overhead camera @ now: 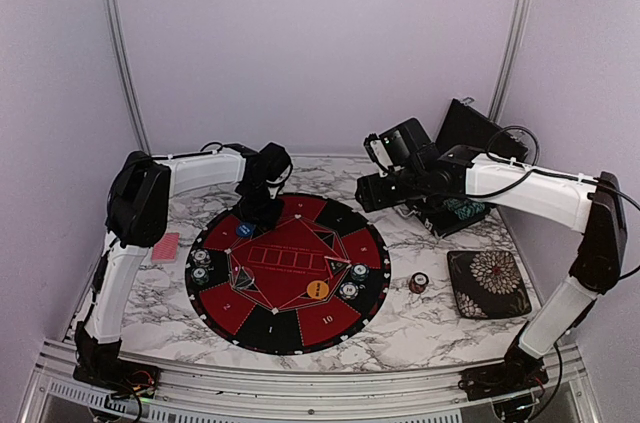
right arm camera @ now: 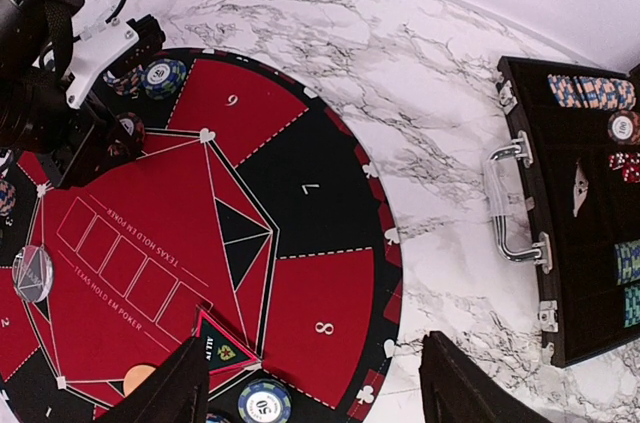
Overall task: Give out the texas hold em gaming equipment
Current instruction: Move the pile of poker chips to the small blind area.
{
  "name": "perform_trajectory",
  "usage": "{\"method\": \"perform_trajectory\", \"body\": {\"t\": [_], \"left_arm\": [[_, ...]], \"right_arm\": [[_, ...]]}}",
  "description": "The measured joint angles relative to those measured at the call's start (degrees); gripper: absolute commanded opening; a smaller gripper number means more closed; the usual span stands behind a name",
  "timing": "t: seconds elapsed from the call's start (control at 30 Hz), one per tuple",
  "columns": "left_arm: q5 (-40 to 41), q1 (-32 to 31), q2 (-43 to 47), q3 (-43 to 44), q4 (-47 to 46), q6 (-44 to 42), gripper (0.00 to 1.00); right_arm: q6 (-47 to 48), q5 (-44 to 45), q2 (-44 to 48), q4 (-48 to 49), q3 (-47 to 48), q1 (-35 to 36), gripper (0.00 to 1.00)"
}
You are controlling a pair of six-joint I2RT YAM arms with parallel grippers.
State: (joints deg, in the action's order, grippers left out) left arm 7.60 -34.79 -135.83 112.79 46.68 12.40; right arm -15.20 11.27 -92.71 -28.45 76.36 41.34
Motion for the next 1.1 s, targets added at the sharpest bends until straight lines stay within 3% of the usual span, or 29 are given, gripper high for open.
{"method": "perform_trajectory", "body": {"t": [1.1], "left_arm": [[0.6,3.0,-1.1,1.8,0.0,-1.3,0.35]], "right_arm": [[-0.3,0.0,-0.1,-0.8,0.7,0.0,0.70]]}}
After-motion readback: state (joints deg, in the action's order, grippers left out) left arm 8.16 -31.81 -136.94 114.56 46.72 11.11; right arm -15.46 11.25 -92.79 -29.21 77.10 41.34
